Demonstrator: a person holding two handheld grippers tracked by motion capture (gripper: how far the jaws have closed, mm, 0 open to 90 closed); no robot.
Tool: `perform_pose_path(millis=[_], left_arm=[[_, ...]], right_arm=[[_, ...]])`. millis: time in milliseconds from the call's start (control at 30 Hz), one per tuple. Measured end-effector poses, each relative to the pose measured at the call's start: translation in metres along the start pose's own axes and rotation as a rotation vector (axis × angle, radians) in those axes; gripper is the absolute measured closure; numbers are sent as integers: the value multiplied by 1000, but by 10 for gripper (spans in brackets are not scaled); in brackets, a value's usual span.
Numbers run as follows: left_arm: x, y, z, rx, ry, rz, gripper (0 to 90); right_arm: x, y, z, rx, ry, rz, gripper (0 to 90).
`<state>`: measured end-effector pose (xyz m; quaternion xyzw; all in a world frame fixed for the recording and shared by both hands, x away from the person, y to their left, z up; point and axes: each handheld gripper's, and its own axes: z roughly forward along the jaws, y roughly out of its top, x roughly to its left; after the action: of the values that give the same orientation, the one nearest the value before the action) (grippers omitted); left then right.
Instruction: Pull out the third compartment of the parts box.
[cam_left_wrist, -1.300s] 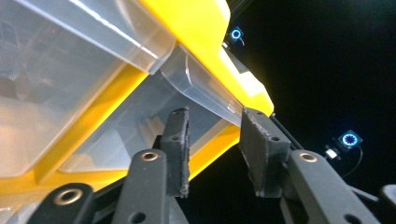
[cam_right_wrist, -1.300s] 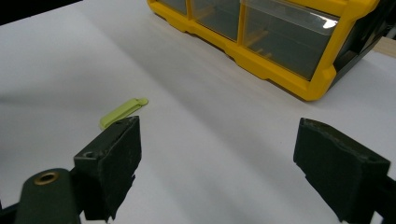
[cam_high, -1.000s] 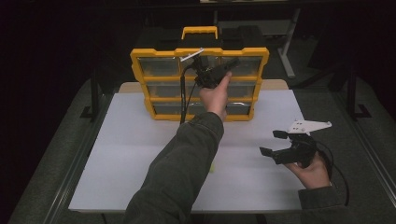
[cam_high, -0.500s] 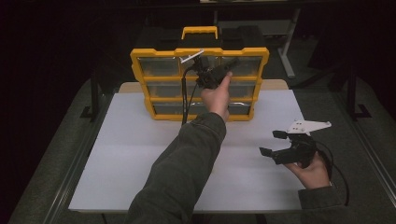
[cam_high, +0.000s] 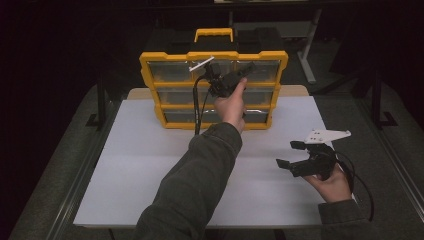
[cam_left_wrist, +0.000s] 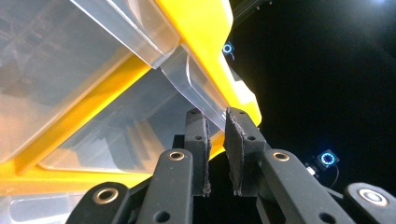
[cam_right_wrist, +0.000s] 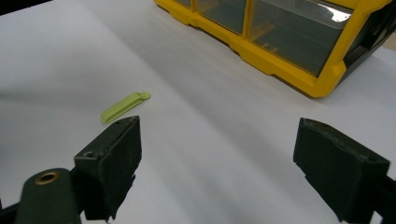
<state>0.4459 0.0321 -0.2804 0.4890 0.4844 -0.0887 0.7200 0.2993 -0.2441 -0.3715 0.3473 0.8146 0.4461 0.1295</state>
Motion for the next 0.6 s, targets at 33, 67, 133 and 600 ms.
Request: perform_pose_path(millis=[33, 67, 133, 600], left_arm=[[-1, 0, 0, -2, 7, -6, 792], [-1, -1, -1, 0, 6, -3, 792], [-2, -1, -1, 2, 3, -1, 793], [-5, -8, -11, 7, -29, 0, 795]], right_arm=[[0, 0, 0, -1, 0, 0, 142], [0, 0, 0, -1, 0, 0, 142], [0, 0, 0, 0, 1, 0, 142], [0, -1, 3, 15, 5, 2, 142]])
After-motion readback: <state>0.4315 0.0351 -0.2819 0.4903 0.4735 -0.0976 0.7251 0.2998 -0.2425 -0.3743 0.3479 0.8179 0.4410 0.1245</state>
